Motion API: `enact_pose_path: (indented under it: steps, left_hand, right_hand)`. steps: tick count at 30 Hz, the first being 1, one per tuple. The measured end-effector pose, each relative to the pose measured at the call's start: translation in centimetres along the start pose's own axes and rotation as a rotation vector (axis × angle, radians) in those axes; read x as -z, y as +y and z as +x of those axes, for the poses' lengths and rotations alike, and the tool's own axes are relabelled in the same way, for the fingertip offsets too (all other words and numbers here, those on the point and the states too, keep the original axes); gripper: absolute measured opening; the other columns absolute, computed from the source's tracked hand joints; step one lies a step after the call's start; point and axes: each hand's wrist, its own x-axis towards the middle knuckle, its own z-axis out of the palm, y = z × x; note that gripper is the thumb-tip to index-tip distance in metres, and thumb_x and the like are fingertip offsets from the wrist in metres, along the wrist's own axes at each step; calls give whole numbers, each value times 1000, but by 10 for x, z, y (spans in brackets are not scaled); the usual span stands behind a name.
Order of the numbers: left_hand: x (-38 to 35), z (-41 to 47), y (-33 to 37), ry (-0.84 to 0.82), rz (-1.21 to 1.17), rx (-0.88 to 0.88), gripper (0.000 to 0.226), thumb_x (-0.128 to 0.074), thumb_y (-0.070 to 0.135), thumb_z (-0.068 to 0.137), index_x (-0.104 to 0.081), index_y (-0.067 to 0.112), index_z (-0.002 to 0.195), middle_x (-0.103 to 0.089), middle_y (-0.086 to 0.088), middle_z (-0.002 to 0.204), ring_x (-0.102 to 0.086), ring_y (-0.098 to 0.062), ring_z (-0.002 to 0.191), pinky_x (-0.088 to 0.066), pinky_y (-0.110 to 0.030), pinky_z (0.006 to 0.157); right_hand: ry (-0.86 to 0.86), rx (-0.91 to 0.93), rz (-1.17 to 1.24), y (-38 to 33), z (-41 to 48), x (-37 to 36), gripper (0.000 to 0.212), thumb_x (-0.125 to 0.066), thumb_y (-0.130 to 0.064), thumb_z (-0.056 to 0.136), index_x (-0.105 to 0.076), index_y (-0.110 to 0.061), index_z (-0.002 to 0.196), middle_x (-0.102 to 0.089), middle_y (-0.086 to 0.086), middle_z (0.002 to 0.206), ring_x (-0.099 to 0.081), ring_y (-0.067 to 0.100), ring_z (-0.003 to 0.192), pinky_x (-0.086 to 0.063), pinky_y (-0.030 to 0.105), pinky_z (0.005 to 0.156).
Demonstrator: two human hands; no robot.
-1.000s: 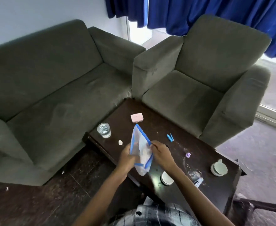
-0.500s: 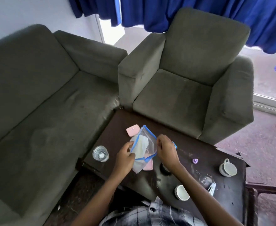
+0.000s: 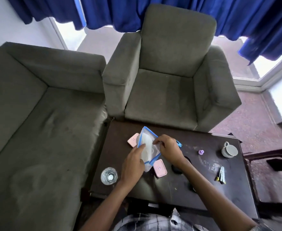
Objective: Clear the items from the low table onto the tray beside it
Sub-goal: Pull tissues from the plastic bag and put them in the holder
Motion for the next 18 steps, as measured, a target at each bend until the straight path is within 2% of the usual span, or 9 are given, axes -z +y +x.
enact_pose_path:
  steps: [2,6,8,10,11,13,15,18]
  left_hand:
    - [2,4,-4,25,-14,33,62,-46,-5,79,-47,19,136,-55,-6,133,-53,-26,119,-46,-34,89]
    - [6,5,-9,91,16,54,52,-49,1,83,-51,14,133,-60,-8,125,-56,-28,112,-45,-35,84]
    - [8,3,-9,98,24,62,51,-48,0,82,-52,15,131,-57,-5,130,-55,-27,115,-45,-35,86]
    - [8,1,-9,87,17,60,53,-48,-1,82,-52,16,132,-55,-3,133,-55,-25,118,-45,-34,89]
    - [8,-1,-10,77,-3,53,55,-48,-2,81,-51,17,133,-56,-3,133,-56,-24,117,-46,-33,89]
    - [6,-3,-10,55,-66,30,59,-49,-4,79,-51,18,134,-57,-3,132,-60,-22,113,-49,-33,90]
    - [4,-6,-7,34,-138,17,64,-49,-8,76,-49,18,135,-55,-3,134,-62,-21,110,-50,-32,90]
    - [2,-11,-2,1,-216,3,68,-47,-13,74,-48,16,136,-56,-2,131,-67,-13,98,-46,-14,78]
  right_hand:
    - [12,-52,-2,-1,-1,-5,35,-40,13,78,-71,0,85,-66,13,95,-61,25,89,-35,13,69]
    - [29,-157,-38,1,-3,-10,29,-40,9,80,-69,6,79,-61,18,95,-59,29,90,-40,29,74]
    - [27,-203,-46,1,-4,-11,26,-42,4,84,-57,5,62,-55,16,83,-55,30,82,-36,29,64]
    - [48,-243,-41,0,-4,-13,36,-48,-5,85,-39,-7,51,-43,7,73,-48,25,76,-27,25,59]
    - [52,-260,-55,-1,-4,-14,35,-55,-12,85,-43,-5,52,-41,5,75,-48,24,77,-29,25,61]
    - [60,-284,-138,-5,-3,-17,38,-66,-35,81,-61,1,68,-44,5,82,-49,25,84,-38,29,68]
    - [87,-272,-255,-9,-1,-19,46,-67,-50,76,-68,-5,84,-49,5,89,-51,25,93,-40,32,78]
    - [130,-266,-364,-11,1,-19,39,-68,-47,76,-71,-12,94,-61,4,104,-53,26,101,-38,34,85]
